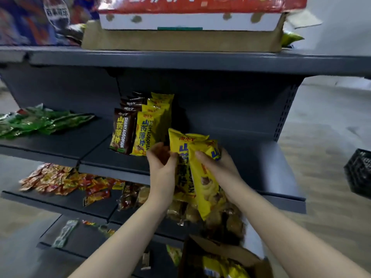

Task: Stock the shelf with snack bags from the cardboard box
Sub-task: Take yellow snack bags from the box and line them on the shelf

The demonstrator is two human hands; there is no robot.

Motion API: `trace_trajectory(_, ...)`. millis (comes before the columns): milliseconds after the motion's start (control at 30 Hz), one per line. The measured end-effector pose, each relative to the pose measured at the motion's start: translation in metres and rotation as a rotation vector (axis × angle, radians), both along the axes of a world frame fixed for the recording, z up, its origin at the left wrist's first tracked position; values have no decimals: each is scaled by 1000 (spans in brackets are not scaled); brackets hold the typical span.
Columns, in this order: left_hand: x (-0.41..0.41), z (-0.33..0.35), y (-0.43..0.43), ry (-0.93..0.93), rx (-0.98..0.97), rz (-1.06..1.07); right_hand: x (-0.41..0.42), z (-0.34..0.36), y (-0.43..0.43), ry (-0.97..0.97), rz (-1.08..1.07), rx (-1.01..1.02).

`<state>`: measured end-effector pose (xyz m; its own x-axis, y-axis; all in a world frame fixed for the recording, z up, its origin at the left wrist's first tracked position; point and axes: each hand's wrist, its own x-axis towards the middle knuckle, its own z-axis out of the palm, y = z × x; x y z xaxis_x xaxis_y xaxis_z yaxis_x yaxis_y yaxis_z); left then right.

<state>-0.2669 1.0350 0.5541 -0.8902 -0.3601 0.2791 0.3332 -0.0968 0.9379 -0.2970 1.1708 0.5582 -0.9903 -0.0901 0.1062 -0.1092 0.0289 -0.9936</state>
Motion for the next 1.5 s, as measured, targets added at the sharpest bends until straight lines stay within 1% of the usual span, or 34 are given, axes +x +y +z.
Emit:
trace_trajectory(67,-16,8,-5,29,-69,-8,-16,7,-3,-17,-30,-43)
trace_trajectory(133,-33,16,-12,11,-202,-64,-32,10,-5,-29,-49,-95)
trace_trajectory(200,-45,17,-21,14,-314,-257,-47,11,-7,-47,-90,-133)
trace_trajectory(267,-60,7,-31,-17,-378,-494,-61,11,-12,-65,-126,-142)
trace_trajectory(300,-69,-2,-36,-47,-425,-559,-68,10,-15,-75,-131,-142)
trace_trajectory(367,-87,-15,-45,-72,-536,-596,-80,9,-22,-74,-128,-113)
trace_trajectory(400,-96,-19,-49,-80,-549,-611,-87,8,-25,-71,-128,-99)
trace_trajectory(533,-135,-27,-65,-75,-364,-754,-113,2,-32,-50,-186,-119)
trace_trajectory(600,-155,-32,-67,-58,-323,-744,-129,-3,-35,-31,-227,-98)
trace_trajectory(667,-176,-38,-67,-55,-308,-685,-147,-8,-39,10,-278,-75)
trace_trajectory(767,-208,-48,-59,-22,-374,-537,-179,-14,-46,44,-324,-31)
trace_trajectory(867,-238,-51,-52,20,-415,-398,-210,-19,-55,83,-323,-17)
trace_trajectory(1000,-270,-51,-50,-2,-460,-298,-245,-25,-67,122,-339,19)
trace_trajectory(1167,-292,-60,-38,10,-509,-148,-267,-32,-78,176,-384,4)
trace_trajectory(1267,-298,-65,-31,17,-482,-89,-272,-35,-79,193,-401,26)
trace_trajectory(1400,-296,-64,-25,36,-367,-44,-274,-36,-77,215,-427,31)
trace_trajectory(1500,-292,-58,-23,63,-337,3,-273,-39,-75,231,-453,11)
